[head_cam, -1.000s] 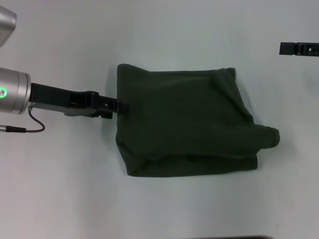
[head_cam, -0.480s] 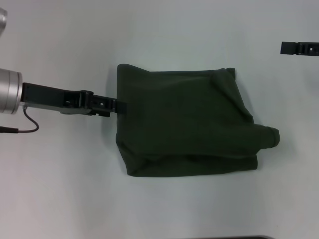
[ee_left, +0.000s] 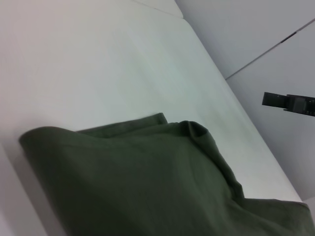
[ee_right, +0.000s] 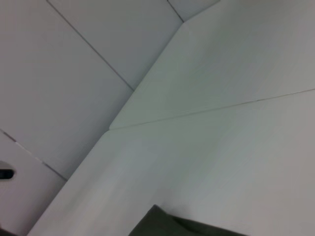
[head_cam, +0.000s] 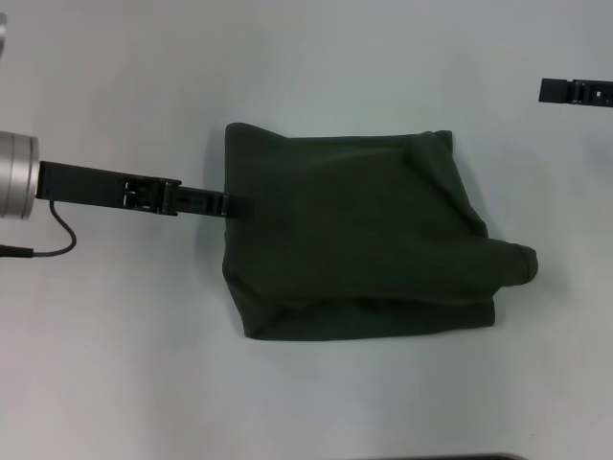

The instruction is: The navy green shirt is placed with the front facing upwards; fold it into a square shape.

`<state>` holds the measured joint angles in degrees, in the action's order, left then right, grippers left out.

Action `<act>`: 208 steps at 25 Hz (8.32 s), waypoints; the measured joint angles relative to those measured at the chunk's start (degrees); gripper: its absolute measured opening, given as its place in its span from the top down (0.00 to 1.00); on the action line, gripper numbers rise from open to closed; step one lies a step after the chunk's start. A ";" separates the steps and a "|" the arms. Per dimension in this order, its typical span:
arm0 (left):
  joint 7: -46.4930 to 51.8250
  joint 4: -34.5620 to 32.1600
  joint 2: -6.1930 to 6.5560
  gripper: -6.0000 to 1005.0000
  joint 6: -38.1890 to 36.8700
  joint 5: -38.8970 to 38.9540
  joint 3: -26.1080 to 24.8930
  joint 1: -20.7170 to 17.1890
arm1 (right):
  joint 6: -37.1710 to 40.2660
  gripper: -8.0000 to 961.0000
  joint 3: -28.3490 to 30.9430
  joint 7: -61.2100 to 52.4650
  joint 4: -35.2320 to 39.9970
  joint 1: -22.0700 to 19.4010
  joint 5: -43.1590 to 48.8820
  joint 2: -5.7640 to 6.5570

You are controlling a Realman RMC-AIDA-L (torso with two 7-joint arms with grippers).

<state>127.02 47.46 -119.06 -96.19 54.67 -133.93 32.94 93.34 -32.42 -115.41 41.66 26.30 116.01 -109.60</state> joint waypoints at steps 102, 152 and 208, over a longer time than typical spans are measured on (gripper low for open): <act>15.59 1.11 8.22 0.73 -3.02 -10.82 -1.19 1.90 | 2.37 0.44 2.42 -1.90 0.00 -1.64 -0.08 0.46; 5.53 -6.09 -4.69 0.35 0.18 2.54 17.38 4.30 | 7.55 0.44 -0.36 -9.85 0.00 1.29 5.98 1.73; 4.73 3.40 0.32 0.36 -11.52 7.92 -15.05 -2.31 | -17.83 0.44 -24.13 -22.22 -6.61 23.46 18.71 -9.78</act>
<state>131.75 50.86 -118.73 -107.71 62.59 -148.98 30.64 75.51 -56.55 -137.63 35.05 49.76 134.72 -119.38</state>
